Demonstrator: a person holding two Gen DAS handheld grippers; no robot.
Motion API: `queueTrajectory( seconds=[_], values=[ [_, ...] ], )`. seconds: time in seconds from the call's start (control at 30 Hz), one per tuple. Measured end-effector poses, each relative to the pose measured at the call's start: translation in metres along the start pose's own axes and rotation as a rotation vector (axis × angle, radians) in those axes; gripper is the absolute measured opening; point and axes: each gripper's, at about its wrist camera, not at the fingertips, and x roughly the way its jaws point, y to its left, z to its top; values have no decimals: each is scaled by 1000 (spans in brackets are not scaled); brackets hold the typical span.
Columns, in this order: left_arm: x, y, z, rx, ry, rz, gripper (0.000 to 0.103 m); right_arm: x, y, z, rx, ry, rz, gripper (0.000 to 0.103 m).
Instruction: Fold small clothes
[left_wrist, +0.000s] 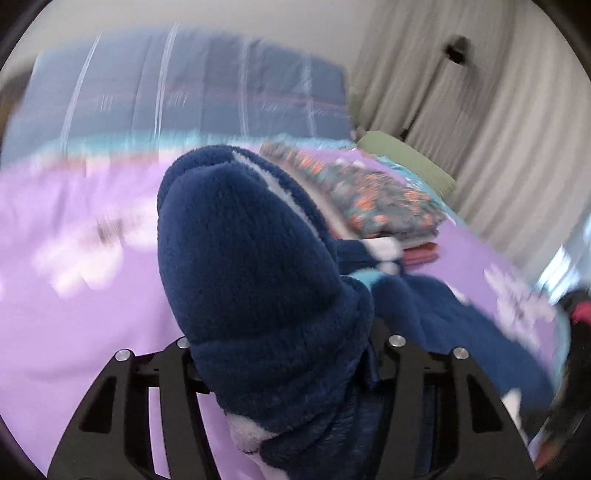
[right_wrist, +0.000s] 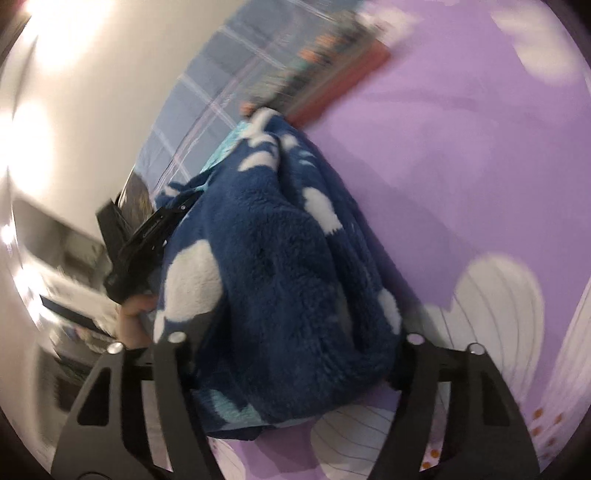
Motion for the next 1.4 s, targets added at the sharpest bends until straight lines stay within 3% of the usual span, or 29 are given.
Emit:
queueTrajectory(
  seconds=[0.1, 0.23, 0.3, 0.43, 0.57, 0.8, 0.83, 0.87, 0.9, 0.97, 1.1, 1.17, 1.27, 1.4],
  values=[
    [-35, -1, 14, 48, -64, 40, 56, -9, 32, 21, -131, -30, 39, 57],
    [-87, 42, 50, -31, -204, 128, 56, -2, 86, 81, -265, -87, 108, 57],
    [-100, 70, 68, -85, -258, 186, 56, 15, 117, 116, -335, -101, 156, 57],
    [-103, 128, 104, -181, -302, 306, 56, 91, 185, 191, -440, -8, 241, 57],
    [-77, 183, 124, -281, -288, 408, 56, 183, 222, 239, -436, 98, 260, 57],
    [-3, 243, 112, -281, -210, 502, 58, 305, 211, 263, -297, 110, 228, 57],
    [12, 253, 102, -281, -188, 513, 65, 323, 204, 262, -278, 107, 206, 58],
    [27, 261, 89, -279, -138, 532, 68, 337, 197, 258, -270, 105, 166, 66],
    [41, 269, 70, -280, -62, 554, 70, 357, 183, 249, -269, 111, 67, 70],
    [58, 277, 50, -245, 15, 578, 71, 381, 162, 232, -270, 153, -30, 74],
    [28, 271, 44, -279, -40, 511, 91, 371, 128, 215, -180, 133, 20, 77],
    [19, 254, 44, -230, -13, 517, 93, 349, 134, 208, -200, 107, -9, 77],
    [-5, 220, 35, -173, -57, 506, 98, 310, 157, 194, -344, 54, -118, 80],
    [-55, 160, 4, -176, -138, 390, 102, 230, 184, 149, -590, -109, -237, 89]
  ],
)
